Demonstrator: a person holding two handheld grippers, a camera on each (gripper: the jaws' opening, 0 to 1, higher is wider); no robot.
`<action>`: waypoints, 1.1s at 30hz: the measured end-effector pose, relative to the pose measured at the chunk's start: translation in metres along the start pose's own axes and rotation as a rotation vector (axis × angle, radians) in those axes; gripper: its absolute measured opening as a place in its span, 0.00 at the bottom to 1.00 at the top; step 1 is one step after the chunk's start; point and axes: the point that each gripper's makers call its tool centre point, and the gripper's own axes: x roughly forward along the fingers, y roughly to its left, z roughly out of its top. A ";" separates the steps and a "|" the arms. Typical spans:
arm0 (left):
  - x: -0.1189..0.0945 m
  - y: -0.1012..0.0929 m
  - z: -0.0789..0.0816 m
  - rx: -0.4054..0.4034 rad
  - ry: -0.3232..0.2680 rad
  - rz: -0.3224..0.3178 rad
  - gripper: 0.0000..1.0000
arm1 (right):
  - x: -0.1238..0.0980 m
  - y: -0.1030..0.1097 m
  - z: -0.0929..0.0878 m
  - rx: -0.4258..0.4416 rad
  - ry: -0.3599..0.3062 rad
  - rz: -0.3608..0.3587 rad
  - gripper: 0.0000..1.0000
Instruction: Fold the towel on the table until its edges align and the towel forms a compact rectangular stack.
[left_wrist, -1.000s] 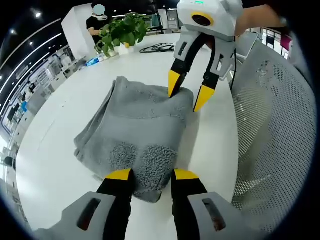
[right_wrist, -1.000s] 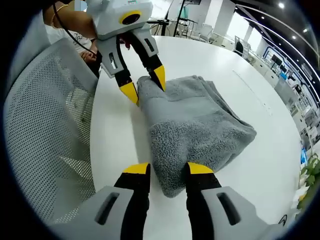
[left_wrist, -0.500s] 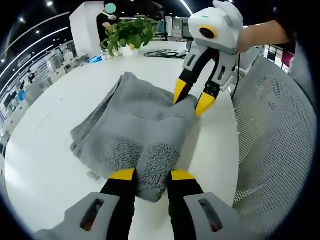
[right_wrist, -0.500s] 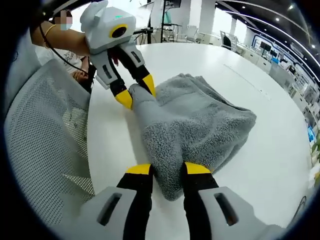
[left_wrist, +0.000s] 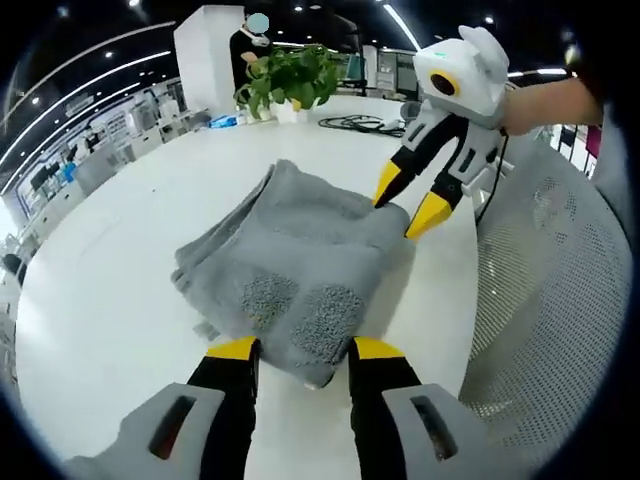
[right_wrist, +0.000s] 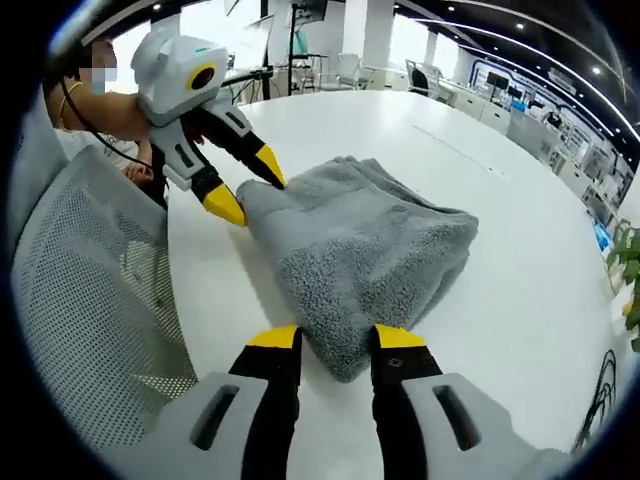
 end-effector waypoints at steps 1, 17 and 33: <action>-0.001 0.000 -0.001 -0.014 -0.002 -0.005 0.38 | 0.000 0.000 -0.002 0.004 0.001 0.004 0.26; 0.014 0.023 -0.002 -0.043 0.025 0.004 0.35 | 0.012 -0.019 0.006 0.027 0.016 -0.029 0.23; 0.042 0.062 0.018 -0.107 0.035 0.049 0.27 | 0.036 -0.067 0.031 0.089 -0.010 -0.054 0.24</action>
